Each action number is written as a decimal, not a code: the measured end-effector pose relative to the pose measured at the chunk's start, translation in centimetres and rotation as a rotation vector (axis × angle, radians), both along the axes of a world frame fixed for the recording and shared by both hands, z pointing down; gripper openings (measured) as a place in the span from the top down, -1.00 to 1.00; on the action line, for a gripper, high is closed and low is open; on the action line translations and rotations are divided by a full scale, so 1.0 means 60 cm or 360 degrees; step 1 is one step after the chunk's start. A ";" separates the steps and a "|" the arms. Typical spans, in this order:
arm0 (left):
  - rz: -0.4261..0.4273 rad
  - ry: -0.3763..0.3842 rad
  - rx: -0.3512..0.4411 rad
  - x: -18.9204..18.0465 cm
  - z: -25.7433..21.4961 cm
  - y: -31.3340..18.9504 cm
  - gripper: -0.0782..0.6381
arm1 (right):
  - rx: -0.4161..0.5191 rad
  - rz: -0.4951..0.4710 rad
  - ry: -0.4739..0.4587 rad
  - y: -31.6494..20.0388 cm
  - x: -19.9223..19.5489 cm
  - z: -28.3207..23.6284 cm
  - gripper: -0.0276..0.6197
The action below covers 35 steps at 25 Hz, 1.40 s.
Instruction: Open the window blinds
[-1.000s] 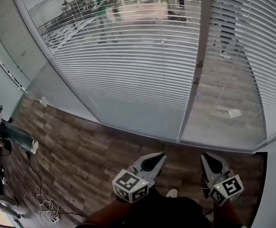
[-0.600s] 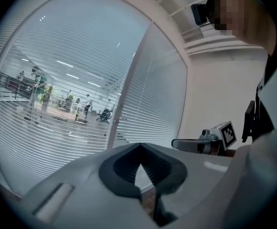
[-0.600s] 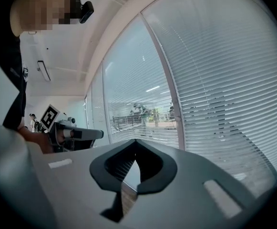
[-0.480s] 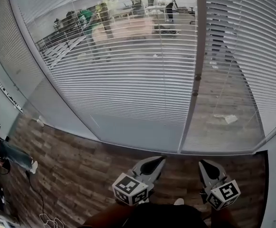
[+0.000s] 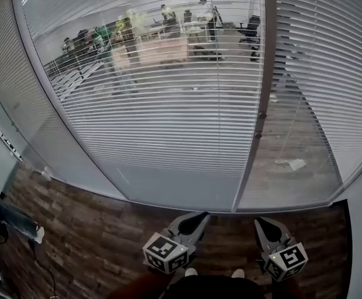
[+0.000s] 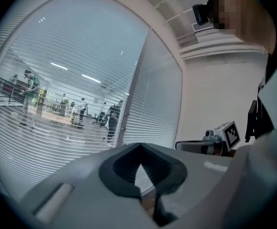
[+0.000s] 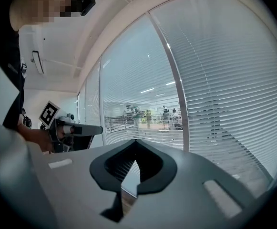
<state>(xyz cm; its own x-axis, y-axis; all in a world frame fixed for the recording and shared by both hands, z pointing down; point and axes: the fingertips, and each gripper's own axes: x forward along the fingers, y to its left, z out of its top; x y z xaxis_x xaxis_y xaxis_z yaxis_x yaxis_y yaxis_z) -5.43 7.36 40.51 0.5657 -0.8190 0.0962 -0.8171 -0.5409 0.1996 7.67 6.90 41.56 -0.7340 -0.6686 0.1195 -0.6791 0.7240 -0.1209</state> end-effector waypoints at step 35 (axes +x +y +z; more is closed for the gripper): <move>0.0027 0.0030 0.0006 0.000 0.013 -0.020 0.78 | -0.0001 0.0038 -0.0005 -0.015 -0.009 -0.012 0.84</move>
<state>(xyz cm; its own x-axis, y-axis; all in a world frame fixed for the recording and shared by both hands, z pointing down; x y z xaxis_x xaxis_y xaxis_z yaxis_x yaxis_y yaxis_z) -5.41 6.18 41.28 0.5812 -0.8096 0.0822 -0.8038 -0.5554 0.2131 7.16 5.98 40.84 -0.7184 -0.6856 0.1177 -0.6957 0.7077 -0.1233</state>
